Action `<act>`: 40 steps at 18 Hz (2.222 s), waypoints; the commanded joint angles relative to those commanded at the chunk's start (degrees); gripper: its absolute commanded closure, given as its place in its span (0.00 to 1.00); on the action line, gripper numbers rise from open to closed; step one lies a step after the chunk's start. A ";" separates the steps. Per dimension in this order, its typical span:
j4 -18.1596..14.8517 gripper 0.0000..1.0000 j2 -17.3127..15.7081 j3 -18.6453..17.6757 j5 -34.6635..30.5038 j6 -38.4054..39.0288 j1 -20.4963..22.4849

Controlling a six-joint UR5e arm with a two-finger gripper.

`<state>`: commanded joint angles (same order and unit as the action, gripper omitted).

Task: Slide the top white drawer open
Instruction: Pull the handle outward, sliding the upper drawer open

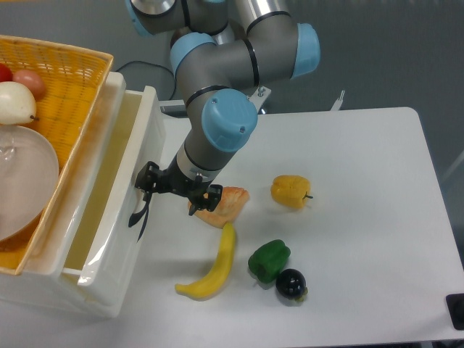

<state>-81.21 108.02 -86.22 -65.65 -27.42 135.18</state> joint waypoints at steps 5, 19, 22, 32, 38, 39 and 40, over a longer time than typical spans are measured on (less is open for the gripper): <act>0.00 0.00 0.09 0.00 0.00 0.00 0.09; -0.09 0.00 0.09 0.00 -0.09 -1.76 0.09; -0.09 0.00 0.09 0.00 -0.09 -1.76 0.09; -0.26 0.00 0.44 0.61 -2.37 -1.93 0.70; -0.35 0.00 0.88 1.05 -2.37 -3.42 1.93; -0.35 0.00 0.88 1.05 -2.37 -3.69 2.19; -0.35 0.00 0.97 1.05 -2.37 -3.87 2.20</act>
<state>-81.56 108.98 -85.17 -68.03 -31.29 137.37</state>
